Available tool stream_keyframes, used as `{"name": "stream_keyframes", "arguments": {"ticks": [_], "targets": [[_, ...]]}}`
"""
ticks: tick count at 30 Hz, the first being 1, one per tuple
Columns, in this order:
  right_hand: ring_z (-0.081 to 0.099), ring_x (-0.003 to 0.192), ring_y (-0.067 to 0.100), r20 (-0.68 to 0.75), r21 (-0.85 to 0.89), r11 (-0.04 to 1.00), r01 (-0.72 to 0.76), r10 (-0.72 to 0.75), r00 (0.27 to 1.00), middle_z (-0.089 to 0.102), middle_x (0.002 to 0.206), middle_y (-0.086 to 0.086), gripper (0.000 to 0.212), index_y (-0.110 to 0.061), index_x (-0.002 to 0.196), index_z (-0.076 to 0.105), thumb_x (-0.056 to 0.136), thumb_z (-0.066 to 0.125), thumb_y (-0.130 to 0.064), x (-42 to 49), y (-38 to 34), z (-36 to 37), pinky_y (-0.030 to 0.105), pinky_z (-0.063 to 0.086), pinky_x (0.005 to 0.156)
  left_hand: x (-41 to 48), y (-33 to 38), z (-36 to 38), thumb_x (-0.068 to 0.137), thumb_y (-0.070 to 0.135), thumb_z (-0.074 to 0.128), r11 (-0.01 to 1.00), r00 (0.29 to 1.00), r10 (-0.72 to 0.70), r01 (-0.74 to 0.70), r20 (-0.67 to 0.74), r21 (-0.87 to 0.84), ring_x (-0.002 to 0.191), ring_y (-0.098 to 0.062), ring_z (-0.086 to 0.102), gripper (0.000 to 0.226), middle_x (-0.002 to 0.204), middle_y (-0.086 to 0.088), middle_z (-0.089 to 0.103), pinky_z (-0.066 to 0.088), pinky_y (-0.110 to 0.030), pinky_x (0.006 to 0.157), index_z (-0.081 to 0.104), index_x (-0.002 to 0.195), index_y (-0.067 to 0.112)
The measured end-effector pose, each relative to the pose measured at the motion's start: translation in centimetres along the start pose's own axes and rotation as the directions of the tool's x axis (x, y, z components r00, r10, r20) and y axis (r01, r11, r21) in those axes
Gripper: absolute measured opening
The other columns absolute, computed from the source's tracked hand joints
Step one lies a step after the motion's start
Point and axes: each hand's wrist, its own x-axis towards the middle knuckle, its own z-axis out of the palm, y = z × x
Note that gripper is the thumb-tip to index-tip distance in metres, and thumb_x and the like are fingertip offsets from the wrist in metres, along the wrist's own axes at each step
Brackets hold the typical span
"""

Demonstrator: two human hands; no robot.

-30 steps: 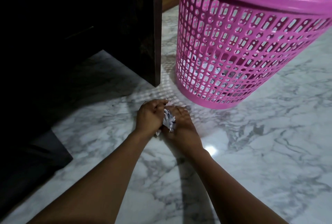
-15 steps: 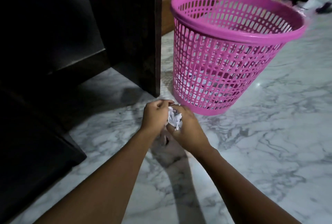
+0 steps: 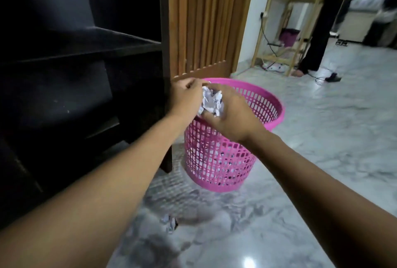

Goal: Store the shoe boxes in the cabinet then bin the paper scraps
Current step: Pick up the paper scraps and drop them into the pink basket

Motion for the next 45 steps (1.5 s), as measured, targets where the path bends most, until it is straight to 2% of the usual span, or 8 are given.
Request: {"name": "stream_keyframes", "arguments": {"ticks": [4,14,23,27,30,38,42,45], "targets": [[0.066,0.098,0.01,-0.016,0.037,0.998,-0.047,0.047,0.999,0.071,0.109,-0.005,0.025,-0.018,0.113,0.064,0.09,0.071,-0.024,2.1,3.4,-2.5,0.029,0.053,0.088,3.8,0.6,4.2,0.09,0.012,0.052,0.987,0.985,-0.099,0.079,0.143,0.138,0.073,-0.014,0.058,0.02,0.076,0.0,0.065,0.042,-0.021,0.062,0.07,0.083,0.017],[0.039,0.139,0.039,0.202,-0.108,0.887,-0.45,0.462,0.863,0.03,0.157,0.015,0.097,-0.032,0.156,0.017,0.081,0.079,-0.04,3.6,8.4,0.1,0.054,0.035,0.114,5.8,-2.0,3.7,0.101,0.016,0.04,0.751,0.903,-0.231,-0.072,0.363,0.656,0.053,-0.009,0.041,0.015,0.077,-0.002,0.052,0.031,-0.015,0.037,0.053,0.099,0.023],[0.068,0.094,0.024,0.088,-0.433,0.89,-0.143,0.2,0.976,0.072,0.105,-0.005,0.03,-0.035,0.121,0.063,0.096,0.055,-0.049,-1.1,4.2,3.0,0.031,0.046,0.075,-3.0,-10.4,-6.0,0.09,0.03,0.046,0.707,0.916,0.401,-0.321,0.017,0.63,0.101,-0.024,0.058,0.03,0.107,-0.005,0.061,0.047,-0.034,0.087,0.065,0.109,0.015],[0.067,0.089,0.026,0.069,-0.425,0.897,-0.125,0.169,0.983,0.072,0.102,-0.003,0.024,-0.033,0.117,0.065,0.099,0.053,-0.042,-2.0,3.1,4.0,0.03,0.041,0.07,-8.4,-19.2,-9.7,0.083,0.041,0.059,0.729,0.981,-0.078,-0.064,0.175,0.682,0.092,-0.031,0.065,0.036,0.097,-0.011,0.066,0.052,-0.038,0.082,0.069,0.101,0.012],[0.068,0.095,0.027,0.052,-0.432,0.894,-0.114,0.151,0.987,0.073,0.103,-0.002,0.026,-0.031,0.119,0.065,0.098,0.053,-0.042,-2.2,2.7,4.2,0.032,0.043,0.072,-11.7,-24.5,-11.5,0.062,0.073,0.062,0.584,0.807,-0.544,0.167,0.23,0.794,0.115,-0.026,0.06,0.084,0.127,-0.009,0.06,0.05,-0.039,0.095,0.061,0.123,0.016],[0.067,0.08,0.019,0.006,-0.445,0.888,-0.111,0.128,0.992,0.073,0.095,-0.006,0.024,-0.029,0.116,0.065,0.1,0.052,-0.042,-2.4,2.8,5.0,0.027,0.044,0.068,-15.4,-27.6,-10.7,0.071,0.067,0.06,0.359,0.836,-0.484,-0.082,0.26,0.93,0.127,-0.031,0.044,0.083,0.14,-0.009,0.04,0.04,-0.036,0.103,0.043,0.139,0.023],[0.062,0.074,0.013,-0.008,-0.459,0.883,-0.097,0.105,0.994,0.072,0.094,-0.009,0.026,-0.03,0.119,0.065,0.101,0.051,-0.043,-2.4,3.0,5.1,0.024,0.038,0.065,-14.9,-28.7,-10.7,0.082,0.047,0.063,0.43,0.798,-0.449,-0.201,0.402,0.88,0.094,-0.025,0.061,0.039,0.101,-0.007,0.056,0.041,-0.027,0.078,0.064,0.094,0.01],[0.06,0.071,0.012,-0.001,-0.466,0.879,-0.099,0.111,0.994,0.072,0.093,-0.009,0.028,-0.03,0.121,0.064,0.101,0.051,-0.044,-2.4,3.1,5.0,0.022,0.034,0.059,-15.2,-28.7,-10.6,0.093,0.03,0.05,0.452,0.827,-0.382,-0.222,0.413,0.864,0.106,-0.026,0.058,0.033,0.115,-0.013,0.058,0.03,-0.011,0.07,0.062,0.11,0.004]]}}
